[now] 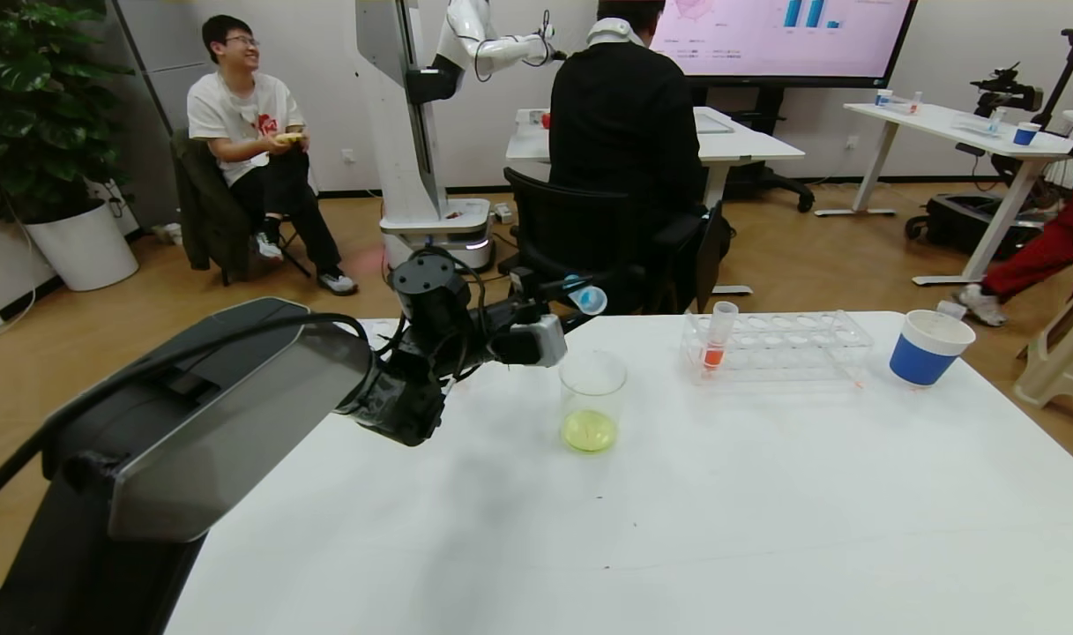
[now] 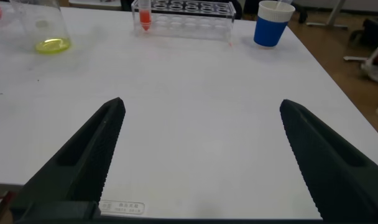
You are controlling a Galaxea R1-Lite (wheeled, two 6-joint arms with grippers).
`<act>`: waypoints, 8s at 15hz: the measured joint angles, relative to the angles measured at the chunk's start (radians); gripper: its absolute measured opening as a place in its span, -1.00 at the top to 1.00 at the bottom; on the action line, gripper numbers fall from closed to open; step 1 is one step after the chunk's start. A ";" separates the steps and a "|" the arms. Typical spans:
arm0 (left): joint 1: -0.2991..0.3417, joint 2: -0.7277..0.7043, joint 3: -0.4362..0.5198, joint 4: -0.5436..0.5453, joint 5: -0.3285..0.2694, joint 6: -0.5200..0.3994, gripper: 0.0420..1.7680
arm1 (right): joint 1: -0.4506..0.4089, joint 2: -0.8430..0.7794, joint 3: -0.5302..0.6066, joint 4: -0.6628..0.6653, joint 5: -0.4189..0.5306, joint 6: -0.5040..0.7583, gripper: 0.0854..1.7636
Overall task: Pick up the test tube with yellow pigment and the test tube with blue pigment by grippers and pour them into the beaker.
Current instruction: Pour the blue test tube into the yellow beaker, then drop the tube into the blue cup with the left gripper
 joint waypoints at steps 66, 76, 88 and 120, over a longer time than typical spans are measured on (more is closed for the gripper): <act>0.307 -0.450 0.319 0.381 1.101 -1.093 0.47 | 0.000 0.000 0.000 0.000 0.000 0.000 -0.97; 0.572 -0.420 0.374 0.303 0.981 -1.102 0.47 | 0.000 0.000 0.000 0.000 0.000 0.000 -0.97; 0.653 -0.188 0.264 0.222 0.986 -1.105 0.47 | 0.000 0.000 0.000 0.000 0.000 0.000 -0.97; 0.357 -0.822 0.557 0.379 0.915 -1.030 -0.98 | 0.000 0.000 0.000 0.000 0.000 0.000 -0.97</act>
